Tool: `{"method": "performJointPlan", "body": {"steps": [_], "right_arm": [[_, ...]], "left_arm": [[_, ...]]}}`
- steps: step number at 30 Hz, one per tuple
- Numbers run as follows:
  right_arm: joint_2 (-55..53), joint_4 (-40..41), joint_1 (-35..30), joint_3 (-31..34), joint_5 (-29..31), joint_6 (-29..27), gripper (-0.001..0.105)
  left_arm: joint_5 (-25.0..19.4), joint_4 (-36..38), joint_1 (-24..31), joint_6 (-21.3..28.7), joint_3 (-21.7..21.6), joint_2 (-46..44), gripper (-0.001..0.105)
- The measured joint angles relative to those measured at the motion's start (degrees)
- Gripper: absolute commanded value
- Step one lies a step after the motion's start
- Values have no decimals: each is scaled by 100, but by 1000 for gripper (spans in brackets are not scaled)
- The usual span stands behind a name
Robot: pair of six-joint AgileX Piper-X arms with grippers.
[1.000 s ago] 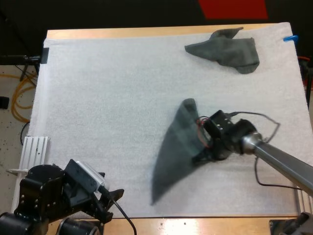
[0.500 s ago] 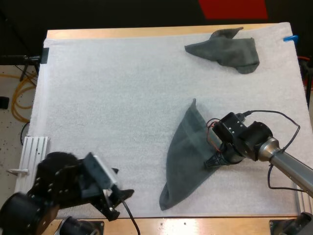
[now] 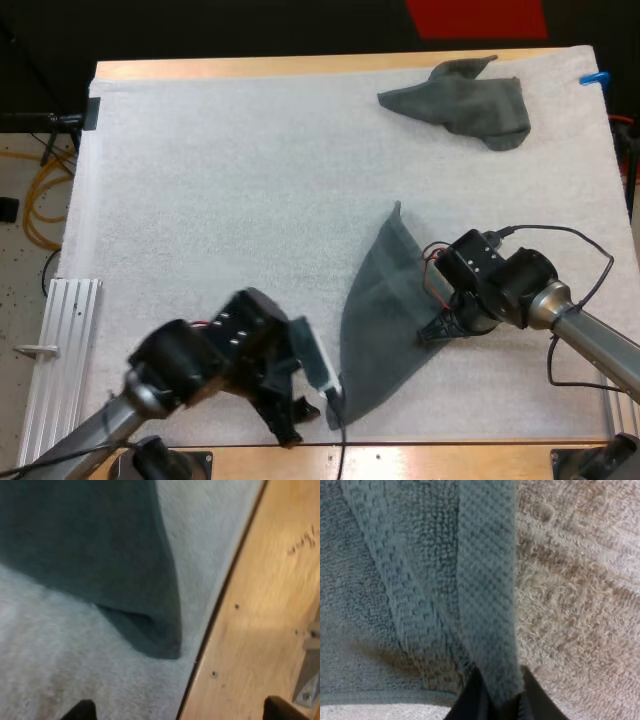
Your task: Pick towel from pile fold and stack
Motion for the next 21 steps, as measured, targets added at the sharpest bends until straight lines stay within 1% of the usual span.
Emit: {"method": "performJointPlan", "body": {"steps": [3,7,11,13,17,21], "right_arm": [[0,4,0,0,0,0,0],[0,4,0,0,0,0,0],[0,4,0,0,0,0,0],[0,4,0,0,0,0,0],[0,4,0,0,0,0,0],[0,4,0,0,0,0,0]], "left_arm": [[-185,-204,-385,-207,8,81,63],[-391,-268,-894,-510,8,80,63],[-883,-315,-1444,-857,14,80,63],[-964,-407,-1709,-1039,87,80,63],[-1050,-734,-2126,-1486,381,80,63],[-1175,-1131,-2183,-1993,613,207,63]]}}
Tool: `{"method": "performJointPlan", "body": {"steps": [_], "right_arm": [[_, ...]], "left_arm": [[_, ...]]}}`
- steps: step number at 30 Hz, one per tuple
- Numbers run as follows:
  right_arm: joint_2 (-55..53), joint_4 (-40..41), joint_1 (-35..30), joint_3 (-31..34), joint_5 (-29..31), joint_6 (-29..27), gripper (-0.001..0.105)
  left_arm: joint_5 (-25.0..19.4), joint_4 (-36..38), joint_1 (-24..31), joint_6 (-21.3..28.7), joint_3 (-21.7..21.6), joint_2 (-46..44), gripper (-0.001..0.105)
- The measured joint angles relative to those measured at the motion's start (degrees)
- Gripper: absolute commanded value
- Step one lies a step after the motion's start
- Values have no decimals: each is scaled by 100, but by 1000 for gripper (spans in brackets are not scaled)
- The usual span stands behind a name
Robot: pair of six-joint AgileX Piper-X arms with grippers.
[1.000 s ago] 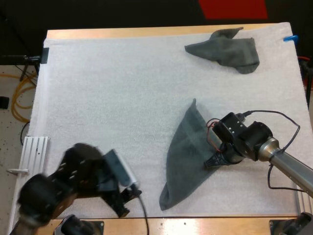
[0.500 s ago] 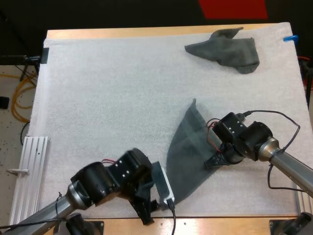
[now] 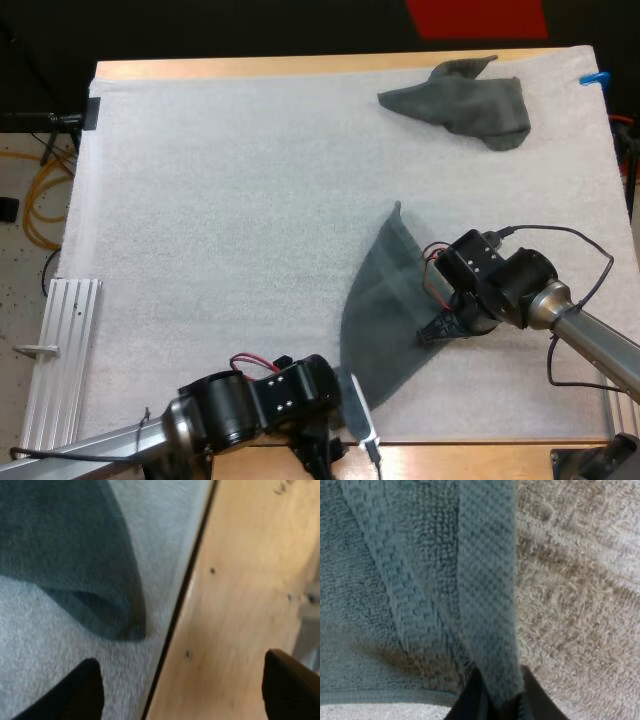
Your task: Pick towel from pile fold and stack
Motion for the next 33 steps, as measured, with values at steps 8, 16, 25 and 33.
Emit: {"method": "performJointPlan", "body": {"steps": [8,16,25,33], "right_arm": [[0,0,0,0,0,0,0],[0,0,0,0,0,0,0],[0,10,0,0,0,4,0],[0,9,0,0,0,5,0]], "left_arm": [[-12,-344,0,-164,30,1044,63],[-12,-745,0,-300,30,2065,63],[-575,-915,0,-743,30,2663,63],[-701,-988,0,-751,30,2923,60]]}}
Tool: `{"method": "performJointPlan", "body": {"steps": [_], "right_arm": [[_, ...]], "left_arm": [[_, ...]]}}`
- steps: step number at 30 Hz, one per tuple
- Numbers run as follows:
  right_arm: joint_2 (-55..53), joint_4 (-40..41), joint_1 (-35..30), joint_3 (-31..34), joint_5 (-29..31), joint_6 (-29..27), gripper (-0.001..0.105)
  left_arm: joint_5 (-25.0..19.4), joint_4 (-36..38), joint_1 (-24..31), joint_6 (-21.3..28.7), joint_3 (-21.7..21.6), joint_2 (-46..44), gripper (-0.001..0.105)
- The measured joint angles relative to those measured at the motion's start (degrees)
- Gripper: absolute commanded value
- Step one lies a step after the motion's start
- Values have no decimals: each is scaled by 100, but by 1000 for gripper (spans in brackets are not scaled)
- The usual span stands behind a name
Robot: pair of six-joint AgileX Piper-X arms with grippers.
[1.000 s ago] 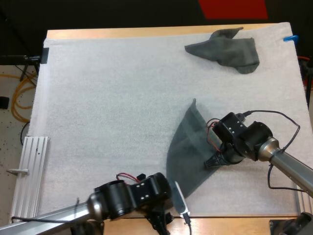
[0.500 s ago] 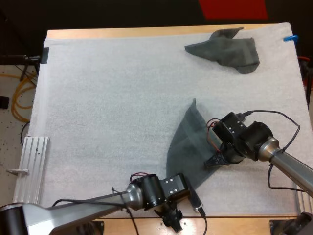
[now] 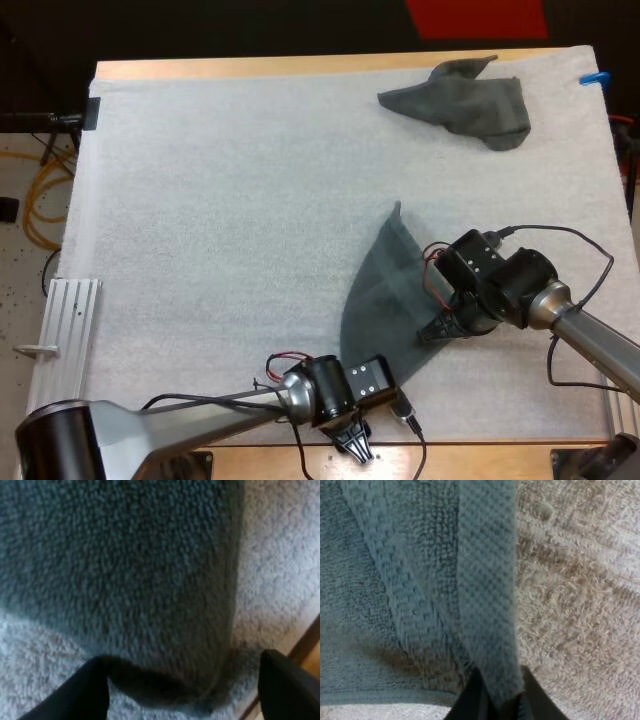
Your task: Pick towel from pile fold and stack
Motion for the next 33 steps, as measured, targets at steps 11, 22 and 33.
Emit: {"method": "performJointPlan", "body": {"steps": [11,22,33], "right_arm": [[0,0,0,0,0,0,0],[0,0,0,0,0,0,0],[-35,0,0,0,11,0,0]], "left_arm": [[93,-42,0,0,0,53,46],[93,-57,0,0,0,53,0],[81,-3,15,0,-412,35,0]]}}
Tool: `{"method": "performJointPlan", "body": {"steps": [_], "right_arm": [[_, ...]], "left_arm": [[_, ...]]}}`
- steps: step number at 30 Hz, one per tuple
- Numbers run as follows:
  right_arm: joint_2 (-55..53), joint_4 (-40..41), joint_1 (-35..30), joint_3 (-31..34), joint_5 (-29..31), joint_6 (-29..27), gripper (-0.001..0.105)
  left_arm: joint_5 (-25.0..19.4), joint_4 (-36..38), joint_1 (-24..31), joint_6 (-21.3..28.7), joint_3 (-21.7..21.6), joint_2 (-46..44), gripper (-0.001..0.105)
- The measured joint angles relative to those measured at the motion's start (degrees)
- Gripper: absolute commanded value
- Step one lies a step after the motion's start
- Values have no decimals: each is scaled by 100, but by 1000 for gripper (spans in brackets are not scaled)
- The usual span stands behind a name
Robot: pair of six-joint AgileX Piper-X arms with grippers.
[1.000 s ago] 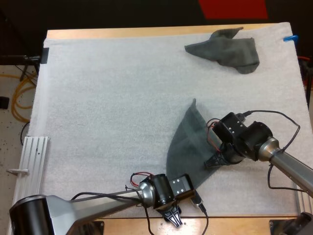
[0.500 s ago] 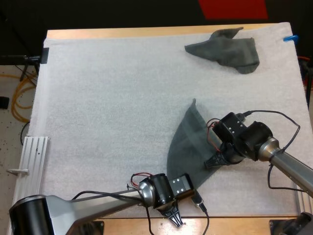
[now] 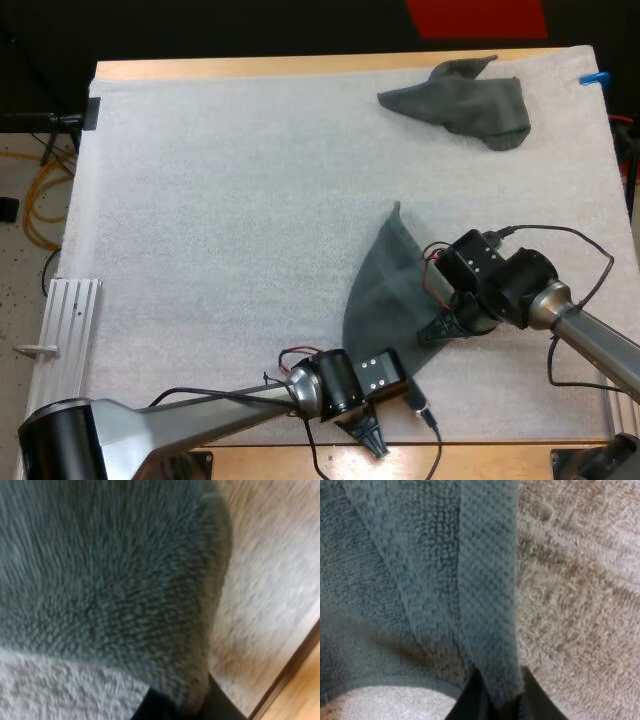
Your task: Pick towel from pile fold and stack
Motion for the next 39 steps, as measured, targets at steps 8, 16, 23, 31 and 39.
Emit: {"method": "performJointPlan", "body": {"steps": [8,16,23,31,39], "right_arm": [[-889,-9,0,-305,1083,-39,0],[-1391,0,0,-1135,1533,-92,0],[-1389,45,0,-1995,1048,18,0],[-1389,902,123,-2768,901,102,0],[-1404,1952,808,-2881,841,505,0]], "left_arm": [[-186,391,604,12,-381,-530,0],[245,445,1854,128,-697,-1685,0],[993,448,2733,166,-1460,-2567,0],[1244,1326,2863,480,-2322,-2843,0],[1201,2650,2863,592,-2567,-2861,0]]}}
